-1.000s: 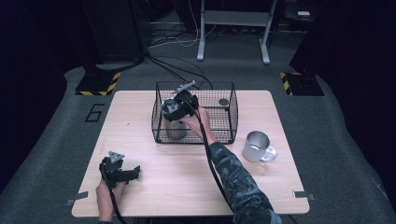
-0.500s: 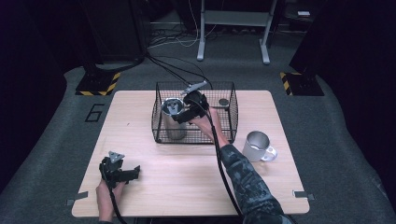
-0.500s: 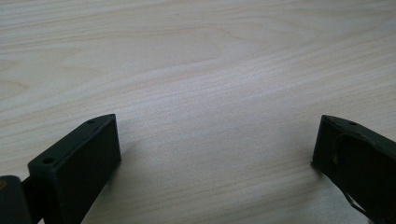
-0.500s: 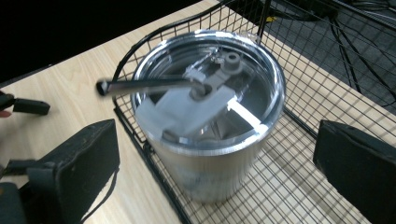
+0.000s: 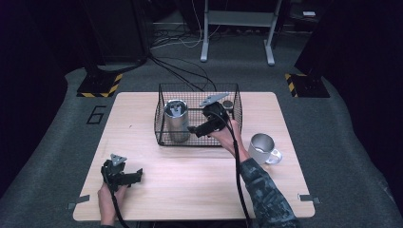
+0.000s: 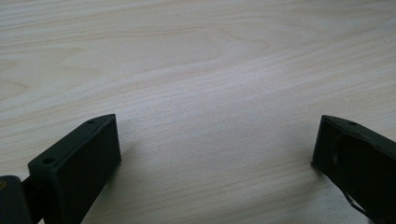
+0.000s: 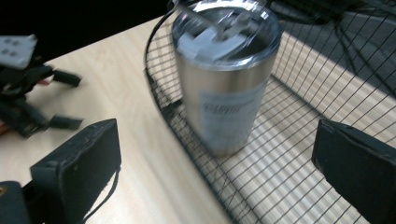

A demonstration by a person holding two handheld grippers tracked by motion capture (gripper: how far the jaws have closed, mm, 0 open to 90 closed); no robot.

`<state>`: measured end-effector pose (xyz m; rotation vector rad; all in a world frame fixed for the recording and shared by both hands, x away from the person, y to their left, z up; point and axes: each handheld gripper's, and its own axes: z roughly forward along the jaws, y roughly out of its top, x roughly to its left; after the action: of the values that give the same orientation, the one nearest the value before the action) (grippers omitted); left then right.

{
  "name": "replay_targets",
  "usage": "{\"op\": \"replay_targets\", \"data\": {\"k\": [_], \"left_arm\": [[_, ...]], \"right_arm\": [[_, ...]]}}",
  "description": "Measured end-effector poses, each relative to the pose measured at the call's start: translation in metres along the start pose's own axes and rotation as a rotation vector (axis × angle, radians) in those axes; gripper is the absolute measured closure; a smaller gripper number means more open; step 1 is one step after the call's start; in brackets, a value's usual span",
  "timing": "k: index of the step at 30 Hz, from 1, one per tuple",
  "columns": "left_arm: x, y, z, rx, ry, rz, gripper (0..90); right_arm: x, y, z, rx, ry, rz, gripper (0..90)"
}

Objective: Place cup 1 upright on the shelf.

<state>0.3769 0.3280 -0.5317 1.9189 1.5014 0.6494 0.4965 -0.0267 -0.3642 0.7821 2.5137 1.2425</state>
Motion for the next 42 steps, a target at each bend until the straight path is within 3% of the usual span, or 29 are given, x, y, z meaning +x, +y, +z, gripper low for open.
{"op": "replay_targets", "data": {"k": [7, 9, 14, 26, 29, 33, 42], "left_arm": [[0.0, 0.0, 0.0, 0.0, 0.001, 0.0, 0.4], [0.0, 0.0, 0.0, -0.001, 0.001, 0.0, 0.5], [0.0, 0.0, 0.0, -0.001, 0.001, 0.0, 0.5], [0.0, 0.0, 0.0, -0.002, 0.002, 0.001, 0.4], [0.0, 0.0, 0.0, 0.001, 0.001, 0.0, 0.4], [0.0, 0.0, 0.0, -0.002, 0.003, 0.001, 0.4], [-0.001, 0.0, 0.0, -0.002, 0.002, 0.001, 0.4]], "right_arm": [[0.011, -0.026, -0.025, 0.0, 0.002, -0.002, 0.2], [0.012, -0.034, -0.034, 0.006, 0.026, 0.014, 0.0], [0.011, -0.053, -0.052, 0.004, 0.001, 0.015, 0.0], [-0.007, -0.111, -0.087, 0.012, -0.046, 0.09, 0.0], [-0.01, -0.123, -0.097, 0.026, -0.074, 0.089, 0.0], [-0.015, -0.133, -0.108, 0.024, -0.082, 0.098, 0.2], [-0.033, -0.149, -0.138, 0.008, -0.175, 0.142, 0.1]]}}
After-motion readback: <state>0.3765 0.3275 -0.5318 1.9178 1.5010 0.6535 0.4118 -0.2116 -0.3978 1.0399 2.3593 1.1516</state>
